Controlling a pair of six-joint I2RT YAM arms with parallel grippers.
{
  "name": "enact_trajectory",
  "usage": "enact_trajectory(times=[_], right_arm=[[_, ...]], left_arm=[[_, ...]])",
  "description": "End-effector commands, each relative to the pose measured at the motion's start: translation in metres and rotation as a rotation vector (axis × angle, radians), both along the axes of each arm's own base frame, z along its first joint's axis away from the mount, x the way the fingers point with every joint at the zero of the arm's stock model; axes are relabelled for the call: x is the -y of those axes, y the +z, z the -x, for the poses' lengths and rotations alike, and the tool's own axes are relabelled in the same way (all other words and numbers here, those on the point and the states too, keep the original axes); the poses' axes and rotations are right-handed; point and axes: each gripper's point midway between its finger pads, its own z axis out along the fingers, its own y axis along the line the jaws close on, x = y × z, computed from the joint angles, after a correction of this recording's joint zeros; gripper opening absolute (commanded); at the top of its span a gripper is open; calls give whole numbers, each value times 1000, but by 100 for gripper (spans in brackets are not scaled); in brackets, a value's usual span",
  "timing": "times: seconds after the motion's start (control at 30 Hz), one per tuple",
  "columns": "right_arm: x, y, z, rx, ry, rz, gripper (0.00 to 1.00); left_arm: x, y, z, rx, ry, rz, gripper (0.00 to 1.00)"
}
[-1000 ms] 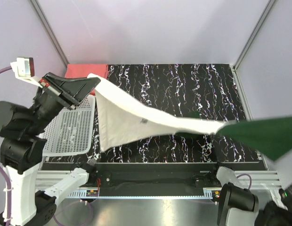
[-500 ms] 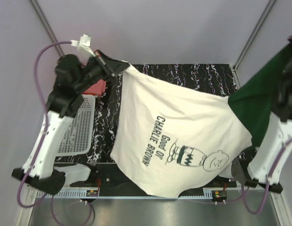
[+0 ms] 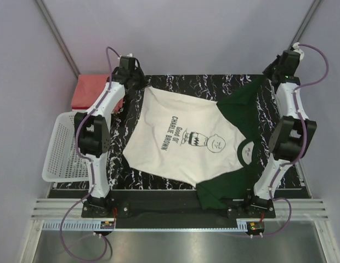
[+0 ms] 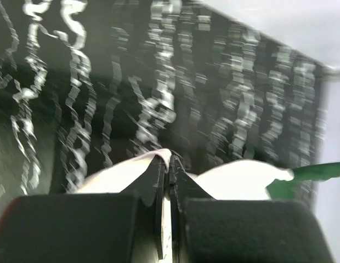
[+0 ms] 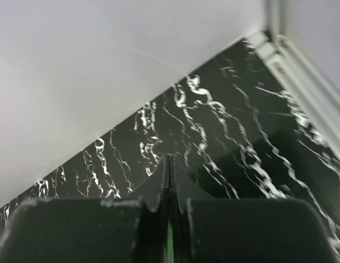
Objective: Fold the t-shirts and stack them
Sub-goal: Flatten the tshirt out
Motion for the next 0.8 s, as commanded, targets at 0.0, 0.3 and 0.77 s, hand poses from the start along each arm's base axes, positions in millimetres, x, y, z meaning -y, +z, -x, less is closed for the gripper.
enact_trajectory(times=[0.0, 0.3, 0.77], right_arm=[[-20, 51, -46, 215, 168, 3, 0], [-22, 31, -90, 203, 222, -71, 0], [-42, 2, 35, 37, 59, -343, 0]], left_arm=[[-15, 14, -49, 109, 26, -41, 0], [-39, -31, -107, 108, 51, -5, 0], [-39, -38, -118, 207, -124, 19, 0]])
